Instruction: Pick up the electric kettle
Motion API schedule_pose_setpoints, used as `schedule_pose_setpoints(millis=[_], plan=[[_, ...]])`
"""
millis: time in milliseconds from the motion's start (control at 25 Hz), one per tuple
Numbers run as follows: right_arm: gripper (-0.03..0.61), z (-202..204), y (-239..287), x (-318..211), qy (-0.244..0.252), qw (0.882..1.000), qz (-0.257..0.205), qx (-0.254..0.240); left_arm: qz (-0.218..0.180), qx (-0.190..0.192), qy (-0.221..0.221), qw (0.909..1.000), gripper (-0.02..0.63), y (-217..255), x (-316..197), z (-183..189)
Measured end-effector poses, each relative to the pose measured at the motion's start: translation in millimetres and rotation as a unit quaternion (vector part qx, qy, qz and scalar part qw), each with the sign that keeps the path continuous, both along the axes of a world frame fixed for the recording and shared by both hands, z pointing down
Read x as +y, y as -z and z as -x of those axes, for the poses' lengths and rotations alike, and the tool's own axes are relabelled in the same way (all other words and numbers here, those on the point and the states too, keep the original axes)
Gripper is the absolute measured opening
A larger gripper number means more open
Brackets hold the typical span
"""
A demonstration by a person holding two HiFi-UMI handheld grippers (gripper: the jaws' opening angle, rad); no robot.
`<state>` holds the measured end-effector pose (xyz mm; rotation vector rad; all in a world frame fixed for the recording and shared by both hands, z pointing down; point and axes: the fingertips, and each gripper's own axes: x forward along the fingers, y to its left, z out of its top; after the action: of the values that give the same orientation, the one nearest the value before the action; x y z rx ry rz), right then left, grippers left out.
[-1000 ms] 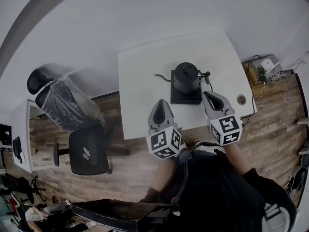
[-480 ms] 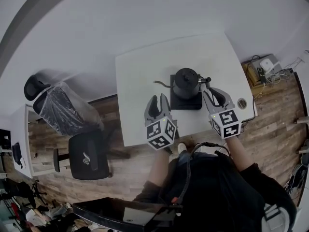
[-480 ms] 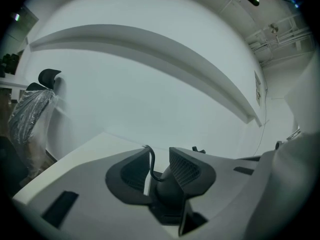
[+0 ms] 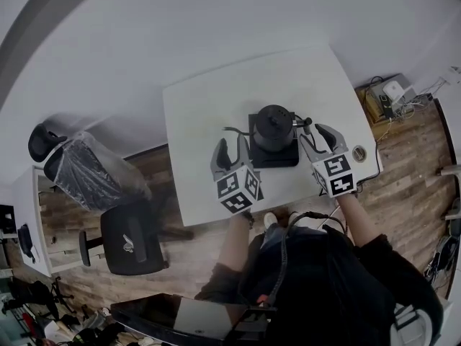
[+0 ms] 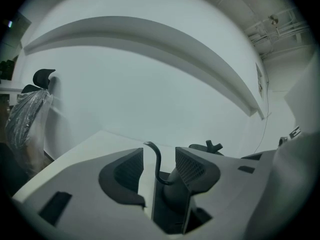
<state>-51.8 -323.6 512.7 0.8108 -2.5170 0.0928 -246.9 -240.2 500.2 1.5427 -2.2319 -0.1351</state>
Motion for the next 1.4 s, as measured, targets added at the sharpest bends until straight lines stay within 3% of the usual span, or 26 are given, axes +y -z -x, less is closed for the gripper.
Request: schedule_pose_setpoints(millis=[160, 280, 400, 920, 1120, 1320, 1400], plan=[[0.172, 0, -14, -8, -0.001, 1.0, 0.006, 0.016, 0.015, 0.019, -0.003, 0.9997, 0.192, -17, -5, 2], [0.178, -2, -23, -13, -0.001, 1.0, 0.013, 0.025, 0.024, 0.049, -0.023, 0.9982, 0.252, -32, -13, -3], [0.187, 0, -32, -19, -0.001, 0.999, 0.016, 0.034, 0.027, 0.069, -0.032, 0.9967, 0.268, -42, -21, -3], [0.187, 11, -59, -31, 0.006, 0.997, 0.033, 0.071, 0.018, 0.078, -0.036, 0.9961, 0.268, -45, -48, 13], [0.187, 13, -63, -34, 0.003, 0.997, 0.035, 0.074, -0.004, 0.067, -0.037, 0.9971, 0.268, -34, -54, 13], [0.187, 16, -64, -34, 0.001, 0.996, 0.039, 0.076, 0.001, 0.057, -0.04, 0.9976, 0.268, -35, -57, 11], [0.187, 16, -66, -35, 0.001, 0.996, 0.04, 0.077, -0.002, 0.057, -0.03, 0.9979, 0.239, -34, -56, 14]])
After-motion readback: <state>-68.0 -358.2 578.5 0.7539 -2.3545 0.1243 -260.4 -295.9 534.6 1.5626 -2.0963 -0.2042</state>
